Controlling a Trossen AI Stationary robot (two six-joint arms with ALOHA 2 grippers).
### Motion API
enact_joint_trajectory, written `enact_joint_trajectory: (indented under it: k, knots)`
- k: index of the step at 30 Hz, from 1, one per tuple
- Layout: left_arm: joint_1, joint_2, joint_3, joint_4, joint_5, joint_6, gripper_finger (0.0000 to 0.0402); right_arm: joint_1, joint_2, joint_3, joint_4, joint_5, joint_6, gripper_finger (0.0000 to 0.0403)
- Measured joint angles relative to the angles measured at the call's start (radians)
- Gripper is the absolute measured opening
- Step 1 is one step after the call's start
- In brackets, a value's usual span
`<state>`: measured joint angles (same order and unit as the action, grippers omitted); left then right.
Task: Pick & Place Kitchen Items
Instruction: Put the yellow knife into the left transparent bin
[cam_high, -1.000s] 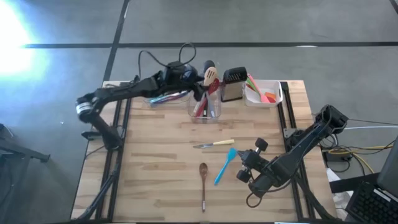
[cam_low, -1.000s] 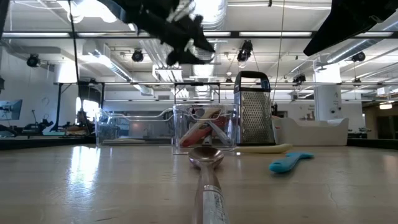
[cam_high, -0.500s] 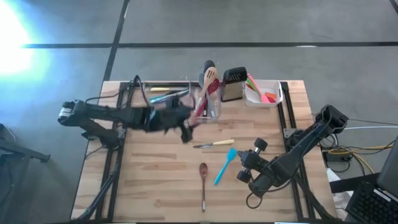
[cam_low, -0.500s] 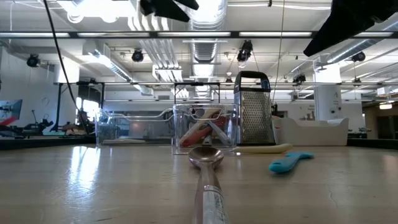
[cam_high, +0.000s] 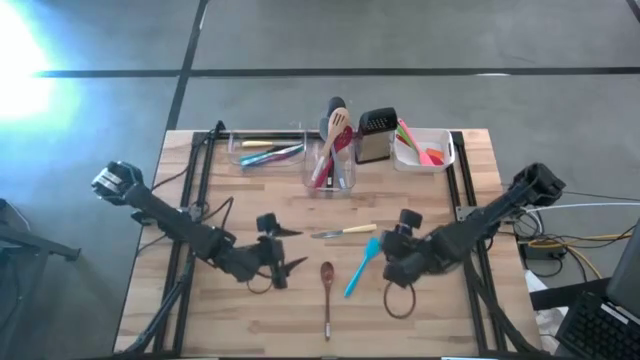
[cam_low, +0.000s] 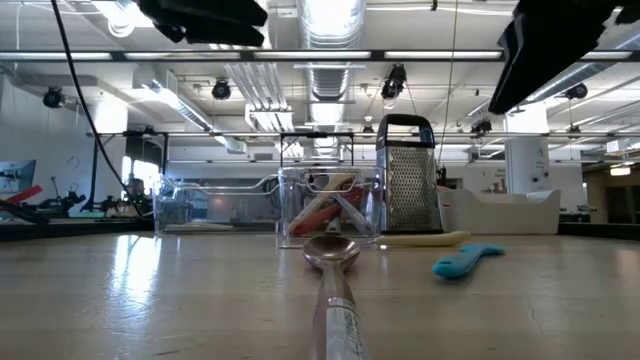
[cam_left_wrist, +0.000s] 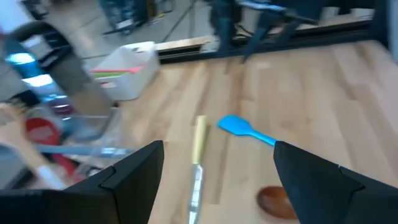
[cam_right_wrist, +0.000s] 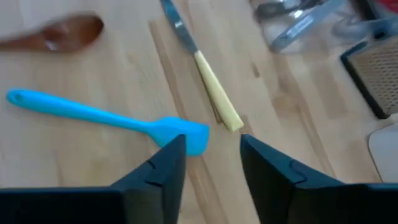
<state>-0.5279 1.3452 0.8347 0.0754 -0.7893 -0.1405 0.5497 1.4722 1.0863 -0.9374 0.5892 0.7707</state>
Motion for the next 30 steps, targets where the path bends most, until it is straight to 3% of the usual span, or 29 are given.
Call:
enact_joint_trajectory:
  k: [7, 14, 22, 30]
  knots:
    - [0.002, -0.056, -0.054, 0.046, 0.069, 0.010, 0.0306, -0.197, -0.007, -0.004, 0.020, -0.167, -0.237, 0.0188]
    - [0.002, -0.104, -0.094, 0.045, 0.121, 0.017, 0.0306, -0.370, 0.014, -0.009, 0.131, -0.373, -0.437, 0.0186]
    - [0.002, -0.122, -0.121, 0.045, 0.120, 0.008, 0.0306, -0.477, 0.047, -0.042, 0.146, -0.425, -0.545, 0.0171]
    - [0.002, -0.120, -0.121, 0.047, 0.119, 0.008, 0.0306, -0.557, 0.095, -0.146, 0.284, -0.540, -0.585, 0.0161]
